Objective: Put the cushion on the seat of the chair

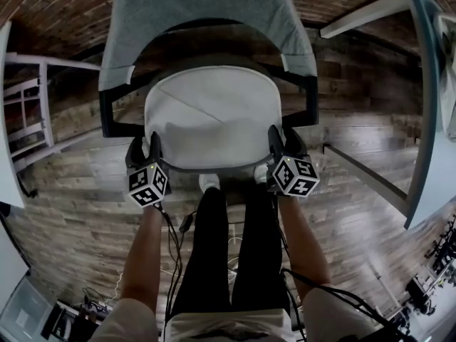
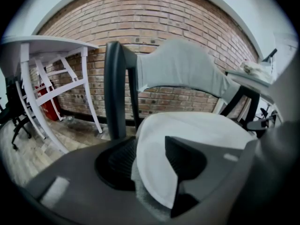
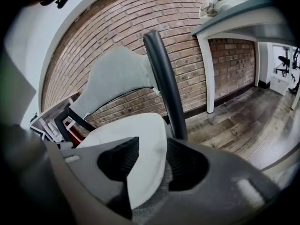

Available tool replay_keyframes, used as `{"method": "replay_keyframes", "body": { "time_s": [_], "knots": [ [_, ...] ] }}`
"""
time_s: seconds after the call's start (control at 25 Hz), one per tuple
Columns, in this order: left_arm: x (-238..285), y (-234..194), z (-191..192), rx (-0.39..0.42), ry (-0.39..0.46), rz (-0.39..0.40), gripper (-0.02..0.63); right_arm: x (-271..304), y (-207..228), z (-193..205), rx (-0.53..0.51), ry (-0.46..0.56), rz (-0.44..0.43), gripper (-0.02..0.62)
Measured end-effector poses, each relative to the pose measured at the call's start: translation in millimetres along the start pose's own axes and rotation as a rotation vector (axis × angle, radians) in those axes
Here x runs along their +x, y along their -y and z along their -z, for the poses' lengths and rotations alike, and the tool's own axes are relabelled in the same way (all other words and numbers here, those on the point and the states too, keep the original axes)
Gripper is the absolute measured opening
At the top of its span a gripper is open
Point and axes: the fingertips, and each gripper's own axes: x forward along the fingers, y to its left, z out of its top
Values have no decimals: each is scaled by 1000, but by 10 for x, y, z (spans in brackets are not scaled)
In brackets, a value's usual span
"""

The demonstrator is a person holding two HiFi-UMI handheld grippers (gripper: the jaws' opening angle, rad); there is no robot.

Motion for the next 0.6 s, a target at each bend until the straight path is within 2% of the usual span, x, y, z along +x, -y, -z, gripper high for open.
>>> {"method": "replay_keyframes", "body": {
  "time_s": [0.28,0.44,0.6],
  "knots": [
    [-382,149,-443,44,35,44,161,-341,-232,-265,-17,-4,-3,183],
    [-725,240,-928,61,72,74,161,-619,-588,-709,-44,30,-48,181],
    [-1321,349,-1494,108,104,105,161,-1101,-1101,-1246,-79,52,-99,176]
  ]
}}
